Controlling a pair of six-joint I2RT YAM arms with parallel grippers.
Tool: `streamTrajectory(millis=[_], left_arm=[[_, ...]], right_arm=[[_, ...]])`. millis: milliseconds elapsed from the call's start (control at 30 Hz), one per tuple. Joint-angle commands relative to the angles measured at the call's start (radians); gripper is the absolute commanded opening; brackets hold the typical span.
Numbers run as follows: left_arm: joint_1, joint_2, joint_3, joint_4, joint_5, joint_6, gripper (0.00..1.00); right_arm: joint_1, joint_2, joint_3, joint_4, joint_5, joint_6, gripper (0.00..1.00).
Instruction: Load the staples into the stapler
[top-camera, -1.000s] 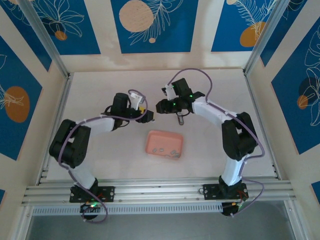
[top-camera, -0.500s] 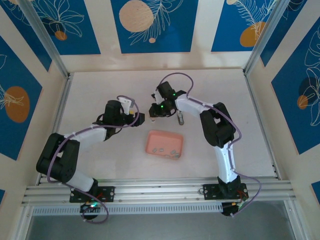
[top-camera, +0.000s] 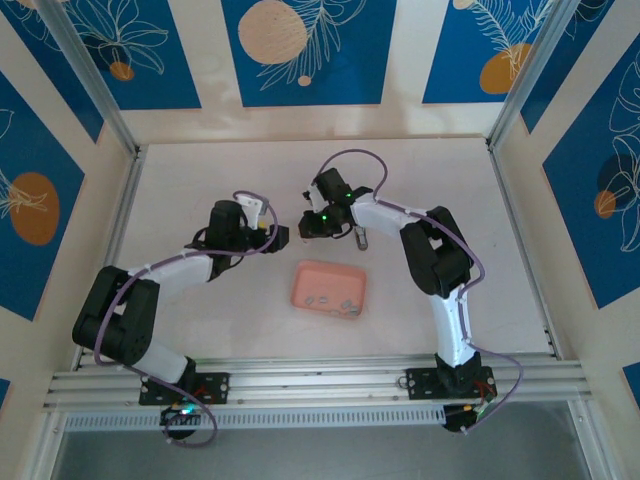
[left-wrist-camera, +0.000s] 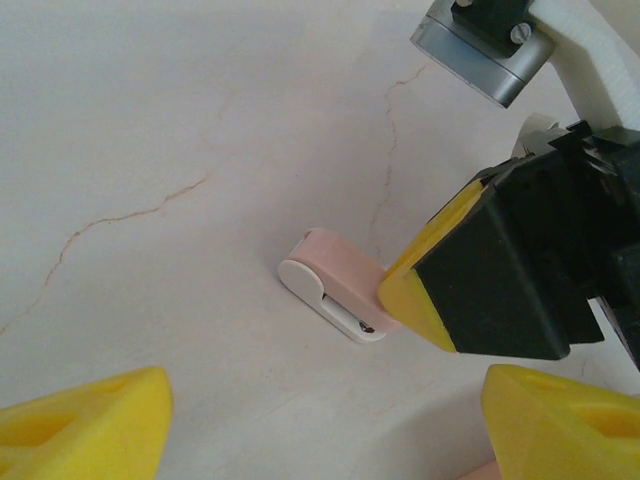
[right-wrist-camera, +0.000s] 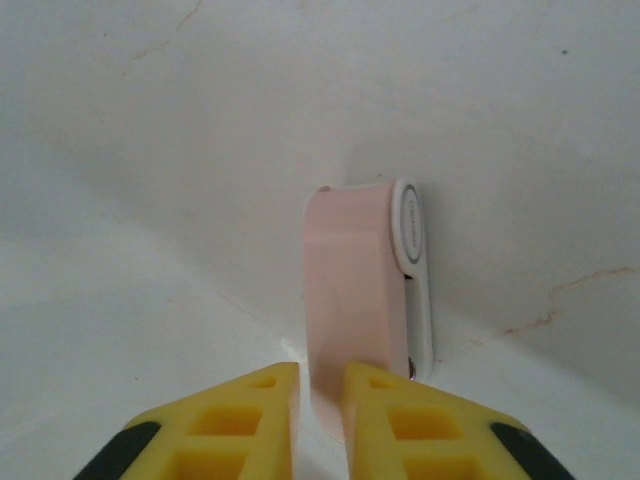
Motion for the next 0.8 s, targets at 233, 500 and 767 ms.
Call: streamTrajectory(millis=[233,500,767], left_arm=[[0.007,0.027,0.095,0.011,0.035,-0.034,0.80],[0.007,0.021,0.099,-0.002,0.030,-0.025,0.80],[0.008,0.066,0.154,0.003,0.068,-0.017,0.80]], right_arm=[[-0.007,-0.138,0.045,-0.041,-0.044,-0.069,0.33],[-0.002,-0.085,0.033,-0.011,-0.089,-0.036,0.26],[-0.015,-0.120,-0.039,0.022,-0.072,-0.018,0.30]])
